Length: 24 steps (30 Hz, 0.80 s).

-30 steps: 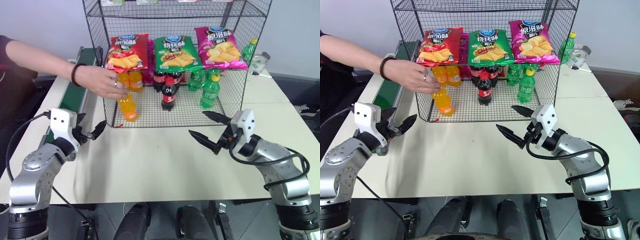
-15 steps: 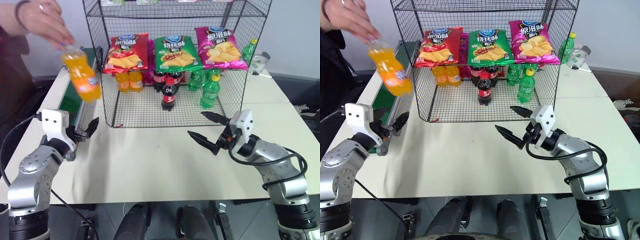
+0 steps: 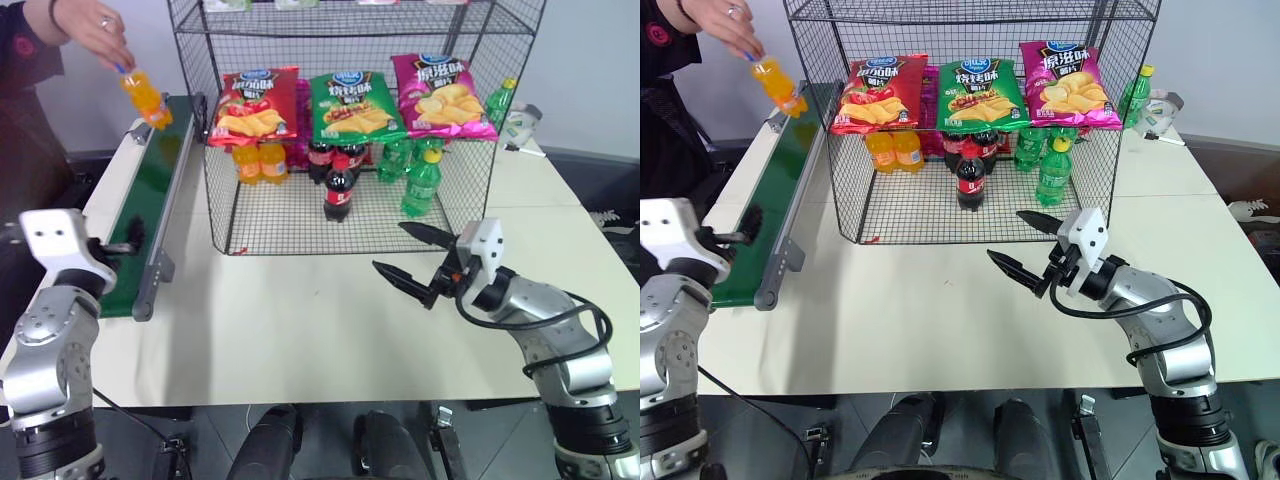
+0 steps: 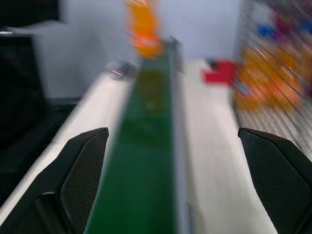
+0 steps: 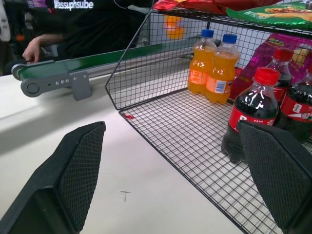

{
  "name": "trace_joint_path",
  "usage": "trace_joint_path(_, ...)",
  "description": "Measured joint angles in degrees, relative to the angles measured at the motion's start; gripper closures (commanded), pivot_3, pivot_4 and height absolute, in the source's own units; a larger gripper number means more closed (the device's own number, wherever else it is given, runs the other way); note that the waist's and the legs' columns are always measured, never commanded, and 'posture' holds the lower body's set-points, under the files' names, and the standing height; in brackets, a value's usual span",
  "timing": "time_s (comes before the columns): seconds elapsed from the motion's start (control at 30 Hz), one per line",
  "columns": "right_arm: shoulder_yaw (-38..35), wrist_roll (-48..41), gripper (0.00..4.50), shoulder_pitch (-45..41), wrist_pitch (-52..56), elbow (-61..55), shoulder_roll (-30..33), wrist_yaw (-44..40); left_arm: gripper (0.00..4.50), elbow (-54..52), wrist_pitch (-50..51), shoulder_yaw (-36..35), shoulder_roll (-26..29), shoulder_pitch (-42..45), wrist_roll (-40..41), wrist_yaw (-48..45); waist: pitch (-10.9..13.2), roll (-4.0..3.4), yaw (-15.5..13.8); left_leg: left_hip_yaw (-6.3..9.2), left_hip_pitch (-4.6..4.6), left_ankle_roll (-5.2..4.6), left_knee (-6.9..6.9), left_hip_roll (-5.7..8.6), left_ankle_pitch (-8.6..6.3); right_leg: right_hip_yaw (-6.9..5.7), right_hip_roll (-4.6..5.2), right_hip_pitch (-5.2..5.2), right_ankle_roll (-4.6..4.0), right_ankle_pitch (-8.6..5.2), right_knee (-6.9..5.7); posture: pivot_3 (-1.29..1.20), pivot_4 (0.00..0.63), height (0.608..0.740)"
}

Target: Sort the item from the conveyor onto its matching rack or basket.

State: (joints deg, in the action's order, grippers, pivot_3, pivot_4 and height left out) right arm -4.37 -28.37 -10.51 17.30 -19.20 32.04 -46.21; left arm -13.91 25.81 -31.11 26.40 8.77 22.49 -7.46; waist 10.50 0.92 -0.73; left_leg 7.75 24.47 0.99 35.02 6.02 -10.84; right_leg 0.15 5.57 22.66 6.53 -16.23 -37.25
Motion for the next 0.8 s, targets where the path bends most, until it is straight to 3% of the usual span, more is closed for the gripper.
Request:
trace_joint_path(0.2, 2.0, 0.0, 0.0, -2.2, 0.0, 0.9, -1.5, -0.2, 0.07, 2.2, -0.3, 0.5, -1.7, 1.0, -0.6, 1.2, 0.0, 0.0, 0.0, 0.0, 0.0, 0.0, 0.01, 0.01, 0.0, -0.01, -0.01, 0.0, 0.05, 0.03, -0.01, 0.0, 0.15, 0.74)
trace_joint_path(0.8, 4.3, 0.1, 0.0, -2.2, 1.7, -1.2, -3.5, 2.6, 0.07, 12.7, -6.2, 5.0, 0.6, 5.6, -8.2, 1.8, 0.0, 0.0, 0.0, 0.0, 0.0, 0.0, 0.0, 0.01, 0.0, -0.02, -0.01, 0.05, 0.07, 0.04, -0.02, 0.0, 0.15, 0.74)
